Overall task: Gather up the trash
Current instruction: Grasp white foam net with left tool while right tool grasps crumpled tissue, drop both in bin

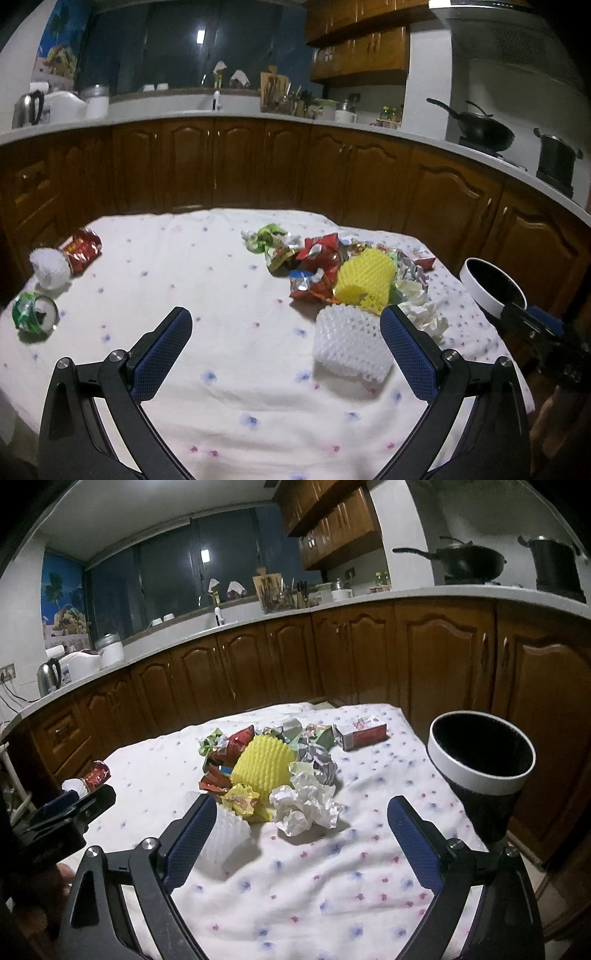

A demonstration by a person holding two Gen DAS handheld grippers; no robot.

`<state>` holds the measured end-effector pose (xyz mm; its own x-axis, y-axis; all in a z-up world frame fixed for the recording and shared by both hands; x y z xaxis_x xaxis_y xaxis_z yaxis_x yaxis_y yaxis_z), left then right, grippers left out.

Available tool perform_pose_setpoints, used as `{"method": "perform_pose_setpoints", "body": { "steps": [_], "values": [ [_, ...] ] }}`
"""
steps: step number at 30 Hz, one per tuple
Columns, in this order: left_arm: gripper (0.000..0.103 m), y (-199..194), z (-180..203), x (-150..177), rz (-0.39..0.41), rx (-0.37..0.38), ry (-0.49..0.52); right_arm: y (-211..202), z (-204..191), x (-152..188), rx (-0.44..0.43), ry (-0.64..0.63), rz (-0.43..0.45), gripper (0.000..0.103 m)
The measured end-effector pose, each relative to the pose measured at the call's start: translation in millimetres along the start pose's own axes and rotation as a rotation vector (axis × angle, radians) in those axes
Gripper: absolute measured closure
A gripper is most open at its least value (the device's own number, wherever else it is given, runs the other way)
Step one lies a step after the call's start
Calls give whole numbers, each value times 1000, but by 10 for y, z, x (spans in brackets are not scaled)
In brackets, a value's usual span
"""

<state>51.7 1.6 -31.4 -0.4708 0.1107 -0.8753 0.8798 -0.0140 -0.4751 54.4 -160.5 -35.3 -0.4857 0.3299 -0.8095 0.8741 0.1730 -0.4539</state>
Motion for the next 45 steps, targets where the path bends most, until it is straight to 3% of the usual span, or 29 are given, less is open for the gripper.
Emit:
{"method": "perform_pose_setpoints", "body": {
  "steps": [7,11,18,22,24,26,28,30,39,45],
  "values": [
    [0,289,187,134,-83,90,43,245,61,50,-17,24,-78,8],
    [0,538,402,188,-161,196,75,432,94,88,-36,43,-144,10],
    [17,957,549,227,-269,269,99,971,230,109,-4,69,-294,21],
    [36,1068,604,285,-303,314,100,1194,246,191,0,68,-354,27],
    [47,1102,637,330,-318,339,103,1281,259,245,17,70,-375,36],
    [57,1127,647,366,-322,354,95,1380,288,306,17,78,-405,64],
    [76,1137,631,371,-319,368,78,1445,318,400,-8,106,-438,71],
    [82,1101,590,353,-305,388,54,1405,328,412,-27,121,-423,77],
    [84,633,612,8,-206,430,67,871,402,252,-121,169,-345,80],
    [84,535,1042,-446,-134,502,135,576,802,-72,-76,222,-252,80]
  ]
}}
Point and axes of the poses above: each gripper's, at about its wrist camera, not at the fingertips, and y roughly the way its jaws point, z to its right, x to its underside, the point moved 7 cm from there along y, roughly the way its jaws point, and after that the axes turned 13 degrees about y, right-handed, at the moved point
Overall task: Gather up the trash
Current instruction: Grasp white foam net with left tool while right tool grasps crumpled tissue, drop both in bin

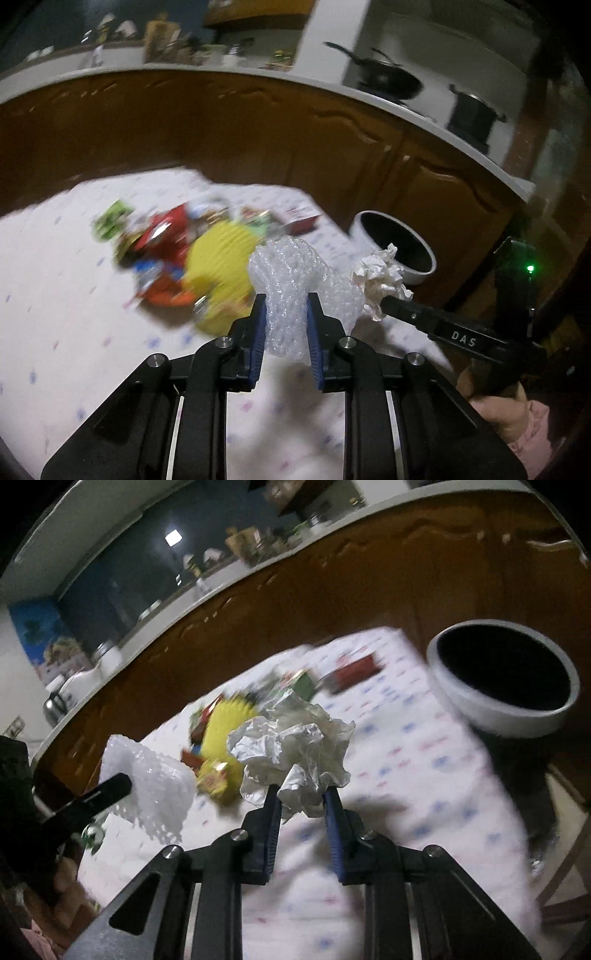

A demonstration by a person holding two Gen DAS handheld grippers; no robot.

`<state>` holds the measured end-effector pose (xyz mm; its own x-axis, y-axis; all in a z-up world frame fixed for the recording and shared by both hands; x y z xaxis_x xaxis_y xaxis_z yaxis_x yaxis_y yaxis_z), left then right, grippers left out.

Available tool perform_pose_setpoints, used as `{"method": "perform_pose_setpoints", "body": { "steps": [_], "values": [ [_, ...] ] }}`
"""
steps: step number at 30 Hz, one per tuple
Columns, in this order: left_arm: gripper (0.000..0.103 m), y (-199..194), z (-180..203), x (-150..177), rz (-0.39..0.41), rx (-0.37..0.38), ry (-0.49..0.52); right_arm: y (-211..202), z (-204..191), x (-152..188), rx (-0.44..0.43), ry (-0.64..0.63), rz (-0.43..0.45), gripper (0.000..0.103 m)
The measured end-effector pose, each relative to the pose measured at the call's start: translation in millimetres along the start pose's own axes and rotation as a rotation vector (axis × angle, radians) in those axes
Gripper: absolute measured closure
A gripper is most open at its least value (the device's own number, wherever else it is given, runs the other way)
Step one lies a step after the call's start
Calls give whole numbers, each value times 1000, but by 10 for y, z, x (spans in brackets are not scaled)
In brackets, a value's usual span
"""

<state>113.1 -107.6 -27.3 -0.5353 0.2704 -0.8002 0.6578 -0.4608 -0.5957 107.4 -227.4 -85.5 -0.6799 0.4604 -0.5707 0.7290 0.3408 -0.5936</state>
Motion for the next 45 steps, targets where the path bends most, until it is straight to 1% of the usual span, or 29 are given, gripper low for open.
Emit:
{"method": "perform_pose_setpoints", "body": {
  "steps": [5,9,11,13,15,16,18,20,25,27,29,30,31,32,33,34,35,36,37,39,41,42,43,44,45],
  "values": [
    [84,448,450,-440,-6,29,103,-283,436,-484,84,44,100,80],
    [84,790,739,-812,-15,80,126,-465,685,-896,160,52,154,79],
    [84,950,871,-1070,-8,100,137,-579,752,-1166,178,48,181,79],
    [84,1107,1008,-1278,-7,119,163,-672,808,-1412,223,40,213,79],
    [84,1333,1143,-1407,-19,115,182,-655,901,-1585,268,35,219,78],
    [84,1459,1209,-1420,-37,137,180,-611,977,-1627,294,42,211,78],
    [84,1693,1267,-1407,-71,147,172,-483,1121,-1641,321,71,180,78],
    [83,1897,1291,-1362,-101,162,161,-322,1264,-1595,323,104,138,78],
    [83,2358,1350,-1284,-171,182,150,-38,1436,-1515,374,115,79,78],
    [82,2546,1371,-1258,-208,185,158,68,1507,-1548,398,118,58,76],
    [78,2673,1424,-1234,-239,186,160,138,1599,-1558,406,129,36,74],
    [71,2737,1420,-1214,-251,191,157,171,1632,-1570,413,131,27,73],
    [59,2773,1433,-1206,-257,195,154,226,1648,-1596,417,134,19,66],
    [52,2813,1430,-1193,-268,199,150,262,1654,-1610,424,140,11,60],
    [41,2827,1426,-1190,-275,199,148,272,1679,-1632,431,149,8,59],
    [36,2825,1424,-1190,-276,205,144,242,1708,-1614,433,158,9,57],
    [34,2808,1418,-1191,-276,216,138,193,1711,-1571,431,163,12,53],
    [32,2783,1408,-1191,-278,220,133,121,1722,-1530,429,161,18,51],
    [32,2768,1406,-1194,-276,218,132,88,1705,-1529,435,155,29,50],
    [32,2608,1343,-1209,-242,204,122,-42,1709,-1498,438,154,55,50],
    [32,2424,1233,-1205,-209,188,88,-170,1665,-1465,399,159,85,50],
    [32,2273,1163,-1189,-184,181,60,-226,1628,-1454,374,155,98,48],
    [31,2149,1113,-1162,-165,176,41,-318,1546,-1419,331,145,116,42],
    [30,1983,1050,-1110,-144,163,22,-360,1512,-1402,308,142,127,34],
    [29,1824,986,-1047,-126,140,8,-468,1425,-1342,274,141,154,30]
  ]
}}
Point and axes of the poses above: each gripper's, at about its wrist camera, not at the fingertips, and y roughly the way its jaws point, z to its right, x to its underside, the point moved 7 cm from there along y, roughly the way its jaws point, and after that the axes turned 13 degrees about y, right-handed, at the moved point
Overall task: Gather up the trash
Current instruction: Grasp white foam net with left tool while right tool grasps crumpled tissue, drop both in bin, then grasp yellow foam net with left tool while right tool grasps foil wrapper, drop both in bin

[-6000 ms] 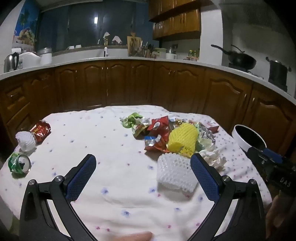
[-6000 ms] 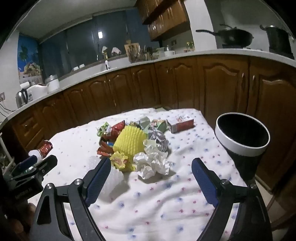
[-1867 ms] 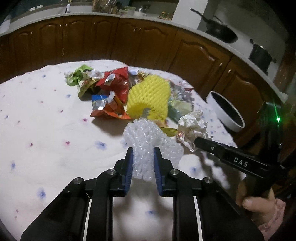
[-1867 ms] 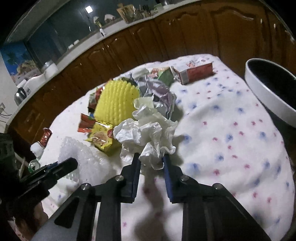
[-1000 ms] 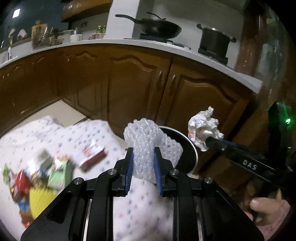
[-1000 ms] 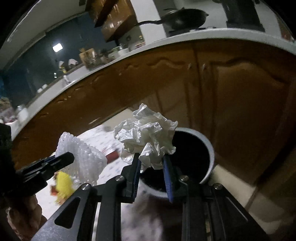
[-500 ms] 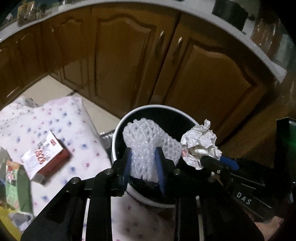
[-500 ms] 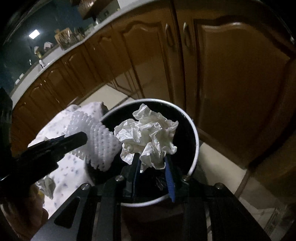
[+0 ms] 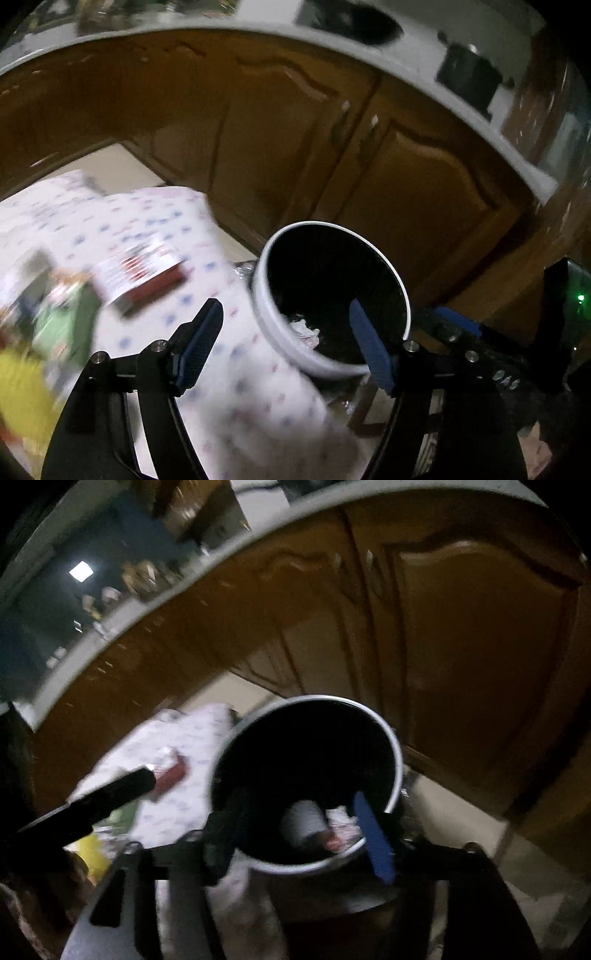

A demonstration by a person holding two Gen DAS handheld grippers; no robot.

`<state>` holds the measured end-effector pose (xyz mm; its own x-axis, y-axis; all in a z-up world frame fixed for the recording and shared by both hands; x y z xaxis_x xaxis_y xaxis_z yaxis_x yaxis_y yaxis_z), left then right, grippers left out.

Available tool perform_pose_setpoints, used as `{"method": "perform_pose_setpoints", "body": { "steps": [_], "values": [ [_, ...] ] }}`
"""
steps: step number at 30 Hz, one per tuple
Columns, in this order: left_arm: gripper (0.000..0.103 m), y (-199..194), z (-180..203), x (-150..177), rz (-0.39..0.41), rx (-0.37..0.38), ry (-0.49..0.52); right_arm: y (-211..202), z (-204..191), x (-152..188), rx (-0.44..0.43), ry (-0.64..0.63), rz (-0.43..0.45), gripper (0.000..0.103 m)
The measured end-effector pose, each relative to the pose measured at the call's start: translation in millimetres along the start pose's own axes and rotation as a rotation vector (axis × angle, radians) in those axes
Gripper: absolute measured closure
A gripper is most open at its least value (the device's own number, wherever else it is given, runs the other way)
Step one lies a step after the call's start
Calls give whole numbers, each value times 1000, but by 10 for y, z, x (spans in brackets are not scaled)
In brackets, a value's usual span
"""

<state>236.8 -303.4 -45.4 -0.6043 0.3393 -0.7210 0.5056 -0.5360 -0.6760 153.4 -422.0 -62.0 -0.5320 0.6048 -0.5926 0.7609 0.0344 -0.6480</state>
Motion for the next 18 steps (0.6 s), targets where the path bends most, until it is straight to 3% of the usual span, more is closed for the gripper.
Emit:
{"method": "perform_pose_setpoints", "body": {
  "steps": [3,7,14,18],
  "values": [
    [27,-435,-97,283,46,-58,-26,-275,-167,159,-94,-6,29,29],
    [25,-845,-404,625,62,-140,-62,-349,-541,383,-190,-48,1,24],
    [23,-1334,-1210,984,62,-320,-136,33,-1202,792,-290,-120,-145,24],
    [23,-1277,-1546,1126,19,-356,-161,327,-1494,945,-299,-154,-211,24]
  ]
}}
Point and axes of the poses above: each gripper's, at about its wrist camera, not at the fingertips, and y roughly the way its jaws point, z to its right, x to its underside, the point moved 7 cm from there along y, roughly the way its jaws point, and after that the axes turned 13 degrees about y, right-handed, at the moved point
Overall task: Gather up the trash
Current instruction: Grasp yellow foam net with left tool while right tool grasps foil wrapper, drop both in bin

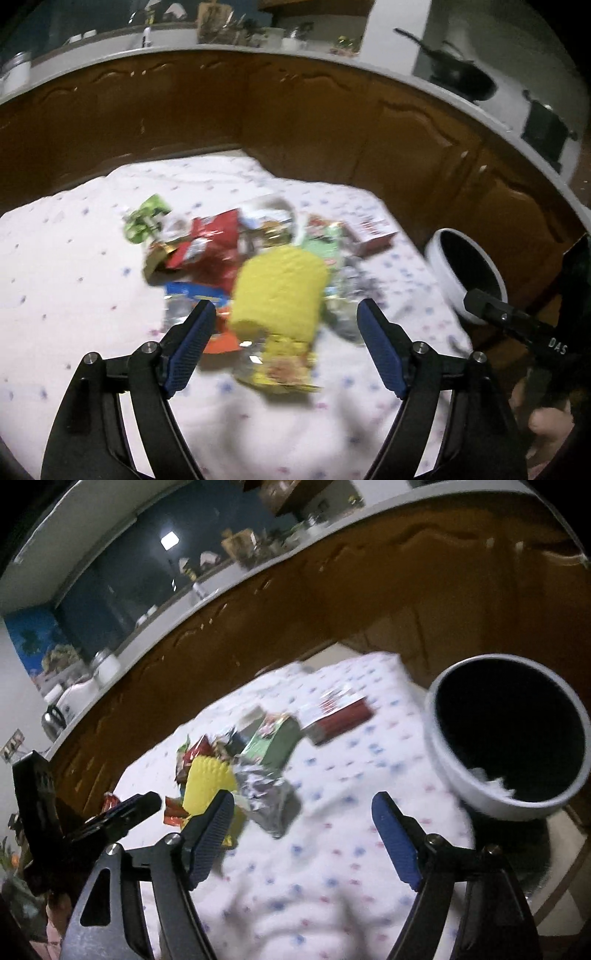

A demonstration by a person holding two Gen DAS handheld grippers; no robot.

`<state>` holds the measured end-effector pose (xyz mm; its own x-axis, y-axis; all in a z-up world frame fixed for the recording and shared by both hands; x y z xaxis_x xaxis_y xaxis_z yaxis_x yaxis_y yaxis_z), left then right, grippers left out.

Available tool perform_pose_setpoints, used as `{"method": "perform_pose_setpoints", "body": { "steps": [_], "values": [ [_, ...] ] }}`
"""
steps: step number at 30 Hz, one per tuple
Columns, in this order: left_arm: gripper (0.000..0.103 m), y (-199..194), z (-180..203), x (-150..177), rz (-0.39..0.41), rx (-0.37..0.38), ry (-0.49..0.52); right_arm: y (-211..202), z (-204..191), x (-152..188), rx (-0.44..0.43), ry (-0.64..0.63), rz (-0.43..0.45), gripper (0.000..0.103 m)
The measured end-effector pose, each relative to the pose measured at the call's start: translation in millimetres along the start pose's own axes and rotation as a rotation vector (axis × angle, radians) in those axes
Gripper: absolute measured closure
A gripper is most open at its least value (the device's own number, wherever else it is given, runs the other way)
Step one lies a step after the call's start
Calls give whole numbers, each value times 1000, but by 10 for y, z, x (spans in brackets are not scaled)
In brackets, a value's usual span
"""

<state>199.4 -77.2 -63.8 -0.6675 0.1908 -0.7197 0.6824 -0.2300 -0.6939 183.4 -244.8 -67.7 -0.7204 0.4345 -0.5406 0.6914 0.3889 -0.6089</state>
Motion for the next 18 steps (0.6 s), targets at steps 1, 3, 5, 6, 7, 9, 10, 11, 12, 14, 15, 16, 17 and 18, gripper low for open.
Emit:
{"method": "perform_pose_setpoints", "body": {
  "steps": [1,3,5,6,7,9,10,11,12,14,15,16,17,18],
  "values": [
    [23,40,-30,17,-6,-3,-2,91,-22,-5,1,-1,-18,24],
    [23,149,-90,23,-23,-1,-2,207,-95,80,-1,-10,-40,24],
    [23,280,-108,-4,-36,-1,14,352,-154,123,5,-31,-61,24],
    [23,358,-91,-9,-53,3,27,447,-173,125,14,-42,-78,24],
    [23,407,-84,-21,-58,6,31,518,-192,158,15,-44,-90,24],
    [23,527,-83,-29,-80,4,44,664,-189,191,27,-39,-116,24],
    [24,579,-87,-20,-92,8,44,728,-165,196,35,-31,-129,26],
    [25,621,-88,-11,-98,18,39,788,-132,198,36,-24,-143,27],
    [34,643,-79,-8,-101,27,36,827,-124,205,27,-17,-151,28],
    [52,680,-58,8,-108,61,29,887,-126,235,17,-19,-163,37],
    [62,688,-47,21,-109,81,21,918,-137,255,5,-18,-174,45],
    [73,684,-40,27,-107,88,16,941,-146,276,-19,-12,-186,53],
    [78,668,-31,35,-102,99,9,936,-167,293,-43,-9,-192,69],
    [80,640,-19,37,-93,115,1,940,-194,297,-59,-12,-193,80]
  ]
}}
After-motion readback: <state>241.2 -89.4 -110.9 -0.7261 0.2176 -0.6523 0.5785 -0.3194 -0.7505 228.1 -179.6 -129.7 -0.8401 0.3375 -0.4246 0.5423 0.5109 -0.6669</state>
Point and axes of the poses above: each gripper's, at about its wrist camera, not at the fingertips, and y roughly the way its jaws point, z to its right, x to its underside, the point moved 7 cm from there along y, roughly the way its jaws point, and after that the axes turned 13 degrees about y, right-handed, at the moved point
